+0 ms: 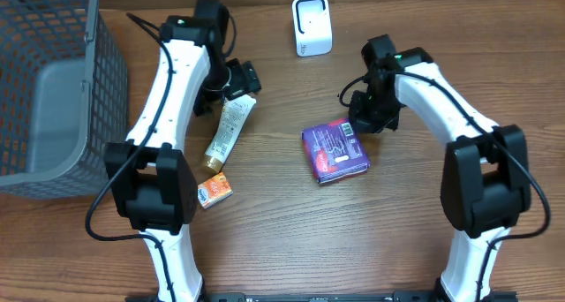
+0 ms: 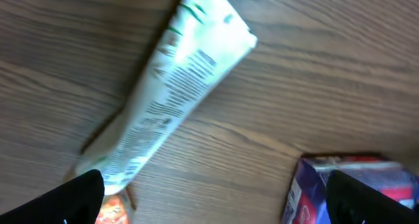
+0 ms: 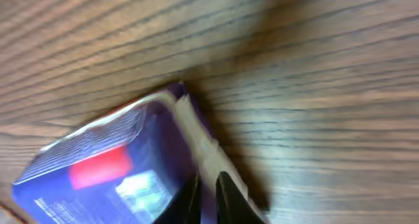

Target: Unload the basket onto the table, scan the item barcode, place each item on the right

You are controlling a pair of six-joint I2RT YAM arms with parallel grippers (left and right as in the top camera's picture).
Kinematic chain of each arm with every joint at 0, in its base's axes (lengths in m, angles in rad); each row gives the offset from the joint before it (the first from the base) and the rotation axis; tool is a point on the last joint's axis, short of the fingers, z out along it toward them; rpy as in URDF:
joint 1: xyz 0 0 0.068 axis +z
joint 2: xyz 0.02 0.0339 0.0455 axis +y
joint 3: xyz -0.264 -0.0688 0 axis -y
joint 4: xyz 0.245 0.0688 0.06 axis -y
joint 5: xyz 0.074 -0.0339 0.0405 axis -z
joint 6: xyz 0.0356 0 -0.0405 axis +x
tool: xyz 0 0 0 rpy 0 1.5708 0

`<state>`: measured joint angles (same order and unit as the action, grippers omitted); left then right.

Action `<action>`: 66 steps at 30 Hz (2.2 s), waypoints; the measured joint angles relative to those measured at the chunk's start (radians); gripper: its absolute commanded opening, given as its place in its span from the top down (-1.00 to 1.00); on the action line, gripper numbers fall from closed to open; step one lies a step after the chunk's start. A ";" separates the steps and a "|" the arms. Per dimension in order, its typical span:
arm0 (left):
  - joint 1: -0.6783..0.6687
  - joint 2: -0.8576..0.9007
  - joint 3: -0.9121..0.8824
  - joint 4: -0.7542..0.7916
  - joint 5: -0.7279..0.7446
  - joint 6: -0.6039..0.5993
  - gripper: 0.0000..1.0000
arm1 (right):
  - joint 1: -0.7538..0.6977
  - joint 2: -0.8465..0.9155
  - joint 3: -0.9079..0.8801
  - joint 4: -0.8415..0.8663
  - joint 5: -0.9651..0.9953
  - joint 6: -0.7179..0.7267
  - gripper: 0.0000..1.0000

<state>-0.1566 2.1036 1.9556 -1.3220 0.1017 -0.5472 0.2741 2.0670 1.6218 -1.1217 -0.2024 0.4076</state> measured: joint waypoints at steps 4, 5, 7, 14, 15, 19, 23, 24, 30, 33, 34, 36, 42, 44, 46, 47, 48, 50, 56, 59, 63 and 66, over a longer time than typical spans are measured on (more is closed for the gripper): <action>-0.026 0.000 0.000 0.010 0.005 0.004 -0.99 | -0.029 -0.047 0.000 -0.035 0.001 -0.037 0.03; -0.031 0.000 0.000 0.013 0.007 0.005 -1.00 | -0.037 -0.064 0.000 -0.050 0.001 -0.045 -0.24; -0.034 0.000 0.000 0.018 0.008 0.005 -1.00 | -0.045 -0.092 0.000 -0.067 0.003 -0.071 -0.86; -0.040 0.000 0.000 0.019 0.008 0.005 -1.00 | -0.088 -0.123 0.000 -0.115 0.127 -0.112 -1.00; -0.040 0.000 0.000 0.018 0.008 0.005 -1.00 | -0.101 -0.123 0.000 -0.115 0.137 -0.113 -1.00; -0.040 0.000 0.000 0.017 0.008 0.005 -1.00 | -0.148 -0.123 -0.005 -0.099 0.166 -0.140 -1.00; -0.057 0.000 0.000 0.017 0.008 0.005 -1.00 | -0.189 -0.123 -0.060 -0.029 0.157 -0.146 -1.00; -0.064 0.000 0.000 0.018 0.008 0.005 -1.00 | -0.209 -0.123 -0.082 -0.003 0.137 -0.146 -0.84; -0.093 0.000 0.000 0.048 0.008 0.005 -0.99 | -0.264 -0.123 -0.189 0.065 -0.007 -0.143 -0.04; -0.106 0.000 0.000 0.060 0.000 0.005 -1.00 | -0.246 -0.123 -0.222 0.082 -0.056 -0.150 0.36; -0.111 0.000 -0.001 0.060 -0.005 0.005 -1.00 | -0.237 -0.123 -0.226 0.082 -0.068 -0.138 0.38; -0.123 0.000 -0.002 0.064 -0.014 0.005 -1.00 | -0.220 -0.123 -0.232 0.087 -0.082 -0.135 0.38; -0.145 0.000 -0.054 0.126 -0.027 0.004 -1.00 | -0.151 -0.123 -0.307 0.141 -0.105 -0.084 0.46; -0.145 0.000 -0.081 0.131 -0.027 0.001 -1.00 | -0.146 -0.123 -0.334 0.160 -0.108 -0.066 0.52; -0.145 0.000 -0.116 0.137 -0.027 0.000 -0.94 | -0.147 -0.123 -0.352 0.147 -0.109 -0.055 0.59; -0.145 0.000 -0.127 0.138 -0.027 0.000 -0.92 | -0.147 -0.123 -0.354 0.131 -0.108 -0.050 0.63; -0.145 0.000 -0.138 0.139 -0.027 -0.001 -0.89 | -0.147 -0.123 -0.354 0.110 -0.109 -0.048 0.63; -0.145 0.000 -0.156 0.140 -0.026 -0.003 -0.90 | -0.147 -0.123 -0.354 0.071 -0.113 -0.043 0.63; -0.145 0.000 -0.182 0.142 -0.026 -0.003 -0.99 | -0.126 -0.123 -0.355 -0.008 -0.116 -0.039 0.70; -0.145 0.000 -0.182 0.136 -0.026 -0.003 -1.00 | -0.058 -0.123 -0.370 0.018 -0.124 -0.039 0.64; -0.145 0.000 -0.182 0.121 -0.026 -0.003 -1.00 | 0.019 -0.123 -0.413 0.089 -0.126 0.000 0.70; -0.145 0.000 -0.182 0.118 -0.026 -0.003 -1.00 | 0.047 -0.123 -0.423 0.164 -0.131 0.043 0.71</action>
<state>-0.3016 2.1036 1.7733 -1.2037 0.0753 -0.5507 0.3210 1.9442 1.1984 -0.9581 -0.3336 0.4511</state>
